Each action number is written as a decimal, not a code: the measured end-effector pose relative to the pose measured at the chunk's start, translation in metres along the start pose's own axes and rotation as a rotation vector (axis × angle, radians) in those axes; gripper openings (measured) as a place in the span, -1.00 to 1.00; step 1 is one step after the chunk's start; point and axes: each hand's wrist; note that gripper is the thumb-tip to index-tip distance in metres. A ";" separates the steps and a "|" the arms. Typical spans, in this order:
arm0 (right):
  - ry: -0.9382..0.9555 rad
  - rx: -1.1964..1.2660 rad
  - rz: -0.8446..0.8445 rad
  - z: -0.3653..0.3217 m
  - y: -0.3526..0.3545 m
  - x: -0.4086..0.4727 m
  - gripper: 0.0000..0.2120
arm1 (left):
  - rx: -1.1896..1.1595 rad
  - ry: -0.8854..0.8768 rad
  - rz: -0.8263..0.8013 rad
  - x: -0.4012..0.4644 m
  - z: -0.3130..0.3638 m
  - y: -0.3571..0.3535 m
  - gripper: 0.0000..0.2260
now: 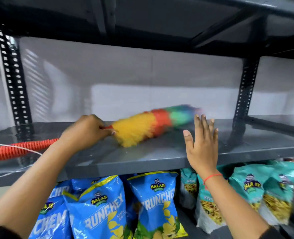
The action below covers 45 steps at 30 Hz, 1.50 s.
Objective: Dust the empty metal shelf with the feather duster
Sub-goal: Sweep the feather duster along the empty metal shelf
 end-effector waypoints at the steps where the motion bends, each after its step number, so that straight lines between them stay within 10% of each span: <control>1: -0.009 -0.003 0.009 0.004 0.003 0.000 -0.28 | -0.026 -0.069 -0.048 0.005 0.010 -0.005 -0.69; 45: 0.123 -0.058 0.067 0.233 0.110 0.024 -0.41 | 0.010 -0.265 -0.045 0.099 0.295 -0.100 -0.69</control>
Point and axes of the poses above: each hand's wrist, its own x-axis towards the middle knuckle, its own y-axis out of the back of the hand, z = x × y, and after that the axes turned 14 degrees about x, right-handed
